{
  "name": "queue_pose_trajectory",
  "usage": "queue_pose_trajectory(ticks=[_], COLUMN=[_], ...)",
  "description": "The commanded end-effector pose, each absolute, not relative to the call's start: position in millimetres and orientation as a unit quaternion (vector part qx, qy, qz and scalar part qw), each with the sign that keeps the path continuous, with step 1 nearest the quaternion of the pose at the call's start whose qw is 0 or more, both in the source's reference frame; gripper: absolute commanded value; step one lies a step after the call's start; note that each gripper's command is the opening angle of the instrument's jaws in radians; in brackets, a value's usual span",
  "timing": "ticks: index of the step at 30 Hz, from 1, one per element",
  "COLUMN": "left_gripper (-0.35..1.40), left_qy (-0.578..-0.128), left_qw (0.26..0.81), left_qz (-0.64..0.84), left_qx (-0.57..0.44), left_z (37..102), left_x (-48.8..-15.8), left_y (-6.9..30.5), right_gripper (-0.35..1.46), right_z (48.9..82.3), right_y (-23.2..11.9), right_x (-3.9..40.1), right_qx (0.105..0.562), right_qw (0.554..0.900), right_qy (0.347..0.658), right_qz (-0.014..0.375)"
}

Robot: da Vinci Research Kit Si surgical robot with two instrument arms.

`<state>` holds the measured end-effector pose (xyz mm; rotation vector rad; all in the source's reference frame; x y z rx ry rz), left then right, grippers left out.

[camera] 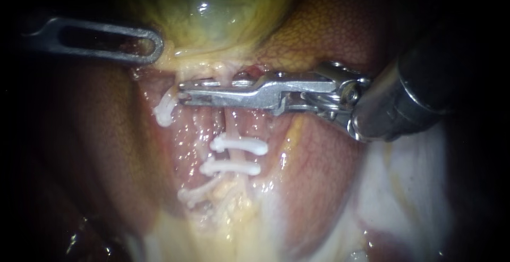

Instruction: Clipping third clip right tube

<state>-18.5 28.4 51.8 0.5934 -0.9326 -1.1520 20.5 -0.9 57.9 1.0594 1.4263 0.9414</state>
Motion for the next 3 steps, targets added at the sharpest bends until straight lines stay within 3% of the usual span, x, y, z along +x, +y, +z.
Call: queue_pose_trajectory(ticks=[1,3], left_gripper=[-0.35,-0.35], left_qy=[-0.418,-0.418], left_qw=[0.698,0.698], left_qz=[-0.517,-0.517], left_qx=[0.266,0.266], left_z=[51.7,51.7], left_x=[-18.5,-18.5], left_y=[28.4,28.4], right_gripper=[-0.35,-0.35], right_z=[57.9,58.0], right_y=[-0.9,-0.9], right_x=[20.5,20.5], right_qx=[0.445,0.445], right_qw=[0.536,0.536], right_qy=[0.599,0.599], right_qz=[0.395,0.395])
